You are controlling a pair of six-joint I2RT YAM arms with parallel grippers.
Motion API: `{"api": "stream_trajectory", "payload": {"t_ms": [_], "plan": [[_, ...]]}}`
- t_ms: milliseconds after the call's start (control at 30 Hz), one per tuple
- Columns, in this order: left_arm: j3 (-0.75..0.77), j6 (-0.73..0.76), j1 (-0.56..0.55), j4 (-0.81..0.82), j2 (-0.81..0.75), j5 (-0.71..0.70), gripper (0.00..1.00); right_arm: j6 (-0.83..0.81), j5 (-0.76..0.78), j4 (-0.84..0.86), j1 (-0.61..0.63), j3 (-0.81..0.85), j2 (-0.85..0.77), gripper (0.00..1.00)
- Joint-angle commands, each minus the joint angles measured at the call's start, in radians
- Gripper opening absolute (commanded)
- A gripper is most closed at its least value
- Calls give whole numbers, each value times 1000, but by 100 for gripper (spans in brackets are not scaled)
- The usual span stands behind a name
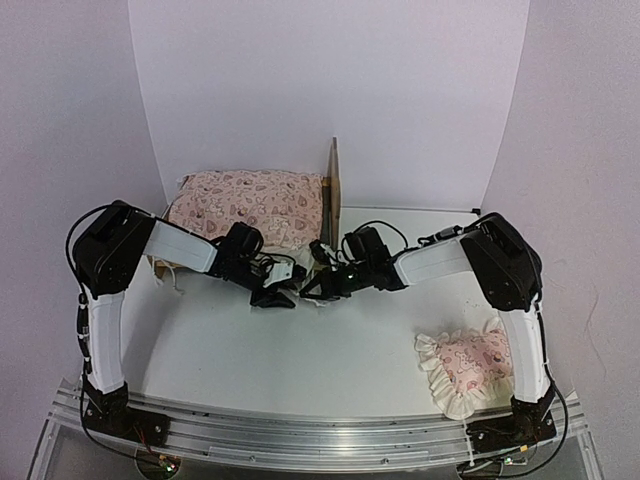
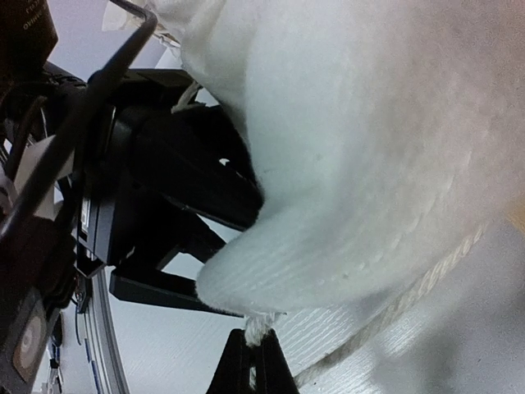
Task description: Set up the pet bed
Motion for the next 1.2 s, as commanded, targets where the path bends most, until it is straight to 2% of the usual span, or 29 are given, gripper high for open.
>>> {"api": "stream_trajectory", "payload": {"t_ms": [0, 33, 100, 167, 233, 267, 333, 400, 500, 567, 700, 800, 933, 1167], "plan": [[32, 18, -18, 93, 7, 2, 45, 70, 29, 100, -72, -3, -46, 0], [32, 9, -20, 103, 9, 0, 44, 72, 30, 103, -72, -4, -45, 0], [37, -7, -24, 111, 11, -4, 34, 77, 30, 107, -74, -6, -42, 0], [48, -18, -25, 102, 11, -9, 15, 79, 31, 109, -76, -7, -40, 0], [54, -27, -26, 86, 9, -21, 1, 80, 37, 109, -78, -11, -40, 0], [55, -33, -24, 80, 6, -30, 0, 77, 44, 108, -80, -15, -41, 2], [58, -51, -23, 68, 2, -50, 0, 40, 66, 107, -81, -40, -57, 21], [63, -63, -21, 54, -1, -60, 0, -30, 76, 105, -81, -77, -82, 34], [64, -70, -18, 47, -8, -61, 0, -177, 101, 106, -79, -158, -126, 53], [66, -72, -17, 47, -12, -60, 0, -318, 122, 107, -75, -209, -161, 62], [74, -79, -16, 16, -14, -60, 0, -630, 224, 125, -43, -275, -183, 66], [77, -85, -16, 8, -15, -60, 0, -758, 274, 135, -22, -265, -148, 67], [93, -98, -16, -19, -21, -50, 0, -854, 342, 148, 16, -224, -99, 67], [108, -134, -16, -24, -20, -40, 0, -882, 360, 158, 53, -149, -7, 64]]}}
